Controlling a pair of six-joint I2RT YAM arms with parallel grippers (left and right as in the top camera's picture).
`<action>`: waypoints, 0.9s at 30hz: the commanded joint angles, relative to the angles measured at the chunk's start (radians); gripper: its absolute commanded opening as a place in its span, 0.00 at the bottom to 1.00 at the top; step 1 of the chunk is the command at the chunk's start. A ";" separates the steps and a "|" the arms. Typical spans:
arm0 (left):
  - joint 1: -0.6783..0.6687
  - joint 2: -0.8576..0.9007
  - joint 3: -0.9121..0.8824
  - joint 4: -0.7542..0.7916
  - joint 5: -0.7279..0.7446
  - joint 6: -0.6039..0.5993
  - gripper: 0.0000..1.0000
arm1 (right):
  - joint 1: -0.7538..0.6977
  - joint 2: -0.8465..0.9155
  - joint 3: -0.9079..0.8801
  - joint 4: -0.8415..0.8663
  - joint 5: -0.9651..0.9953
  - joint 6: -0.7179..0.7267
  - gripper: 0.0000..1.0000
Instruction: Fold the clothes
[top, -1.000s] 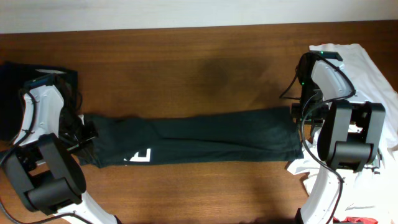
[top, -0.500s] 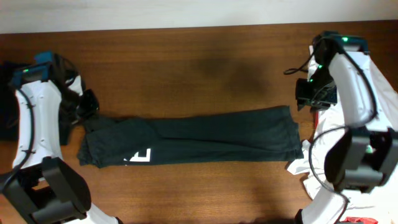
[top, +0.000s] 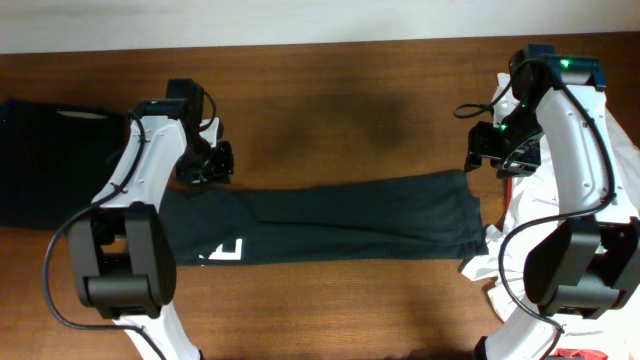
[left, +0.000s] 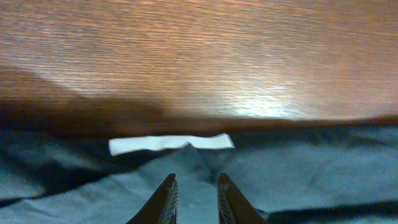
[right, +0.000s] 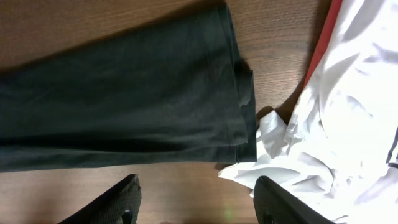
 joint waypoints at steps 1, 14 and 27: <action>0.003 0.014 -0.007 0.011 -0.051 -0.009 0.23 | 0.002 -0.004 0.000 -0.003 -0.008 -0.013 0.62; 0.002 0.113 -0.008 0.038 -0.084 -0.008 0.25 | 0.002 -0.004 0.000 -0.003 -0.009 -0.015 0.62; 0.001 0.106 0.088 -0.106 0.221 0.038 0.00 | 0.002 -0.004 0.000 -0.003 -0.005 -0.015 0.62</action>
